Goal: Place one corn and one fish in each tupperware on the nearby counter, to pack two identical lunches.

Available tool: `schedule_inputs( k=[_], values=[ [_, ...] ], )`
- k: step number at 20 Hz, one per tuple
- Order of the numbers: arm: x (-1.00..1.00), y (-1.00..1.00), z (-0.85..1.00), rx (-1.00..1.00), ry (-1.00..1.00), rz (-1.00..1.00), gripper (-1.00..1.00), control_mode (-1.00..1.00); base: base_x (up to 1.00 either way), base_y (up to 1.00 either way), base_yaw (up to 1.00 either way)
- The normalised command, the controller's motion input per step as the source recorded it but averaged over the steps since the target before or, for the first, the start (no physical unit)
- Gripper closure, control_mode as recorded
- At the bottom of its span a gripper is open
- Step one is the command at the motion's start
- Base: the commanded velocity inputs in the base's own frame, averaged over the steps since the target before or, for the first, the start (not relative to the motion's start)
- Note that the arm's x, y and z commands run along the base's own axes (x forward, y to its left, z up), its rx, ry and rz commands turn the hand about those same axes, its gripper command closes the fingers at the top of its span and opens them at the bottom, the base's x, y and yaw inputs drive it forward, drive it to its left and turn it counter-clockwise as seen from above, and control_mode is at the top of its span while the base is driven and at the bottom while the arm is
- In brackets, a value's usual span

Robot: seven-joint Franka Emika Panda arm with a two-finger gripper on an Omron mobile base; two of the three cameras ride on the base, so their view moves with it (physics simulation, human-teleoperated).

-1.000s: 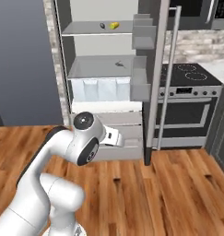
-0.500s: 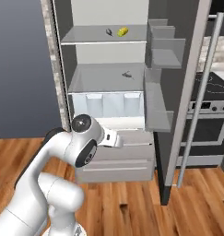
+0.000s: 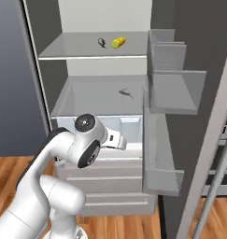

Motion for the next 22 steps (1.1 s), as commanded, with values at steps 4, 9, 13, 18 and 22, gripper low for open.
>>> schedule_inputs(
  k=[4, 9, 13, 18, 22],
  values=[
    [0.00, 0.00, 0.00, 0.00, 0.00, 0.00, -1.00, 1.00, 1.00, 0.00, 0.14],
    [0.00, 0.00, 0.00, 0.00, 0.00, 0.00, -1.00, 1.00, 1.00, -0.15, 0.00],
    [0.00, 0.00, 0.00, 0.00, 0.00, 0.00, -1.00, 1.00, 0.78, -0.54, -0.04],
    [0.21, -0.26, 0.10, 0.00, -0.06, 0.00, -1.00, -1.00, 0.27, -0.35, 0.00],
    [0.88, -0.39, 0.33, 0.00, -0.09, 0.00, -1.00, -1.00, 0.00, 0.00, 0.00]
  ],
)
